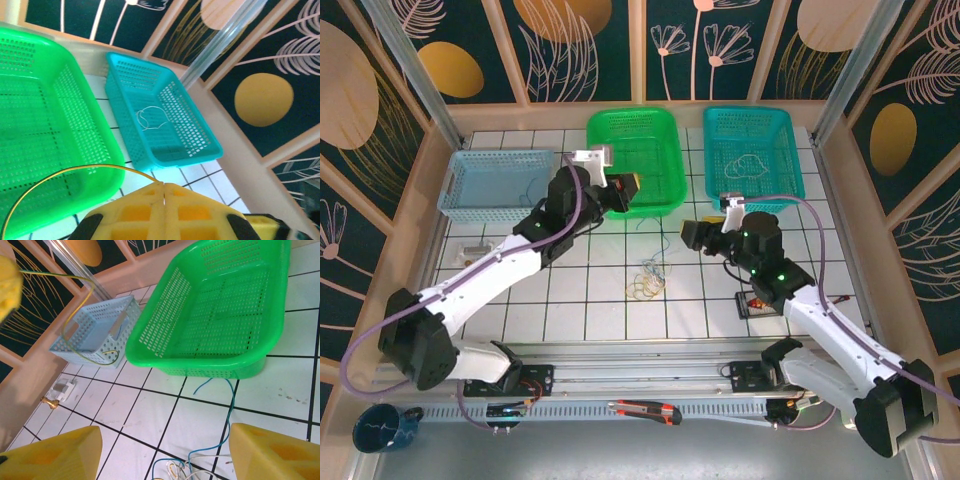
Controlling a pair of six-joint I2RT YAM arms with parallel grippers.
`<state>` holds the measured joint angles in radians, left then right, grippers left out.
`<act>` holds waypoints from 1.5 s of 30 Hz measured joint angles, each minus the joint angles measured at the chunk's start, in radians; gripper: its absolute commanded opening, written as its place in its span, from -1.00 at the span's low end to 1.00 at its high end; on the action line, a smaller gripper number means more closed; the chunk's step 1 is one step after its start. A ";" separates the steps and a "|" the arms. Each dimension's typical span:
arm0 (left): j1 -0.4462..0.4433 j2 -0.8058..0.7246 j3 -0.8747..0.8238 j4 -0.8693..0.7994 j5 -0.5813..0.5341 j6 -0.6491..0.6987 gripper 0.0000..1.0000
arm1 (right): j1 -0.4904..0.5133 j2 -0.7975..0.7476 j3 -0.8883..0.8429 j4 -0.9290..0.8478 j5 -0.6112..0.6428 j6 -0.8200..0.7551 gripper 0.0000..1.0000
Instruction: Untangle the cables
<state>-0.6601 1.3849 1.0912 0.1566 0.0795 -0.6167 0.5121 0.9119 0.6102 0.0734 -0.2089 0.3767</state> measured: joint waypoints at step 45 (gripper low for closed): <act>0.163 0.284 0.168 0.011 -0.047 0.106 0.98 | -0.006 -0.002 -0.074 -0.056 -0.019 0.183 0.34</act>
<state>-0.4973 1.6691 1.2594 0.1680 0.0322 -0.5110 0.5060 0.9100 0.5365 0.0177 -0.2279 0.5602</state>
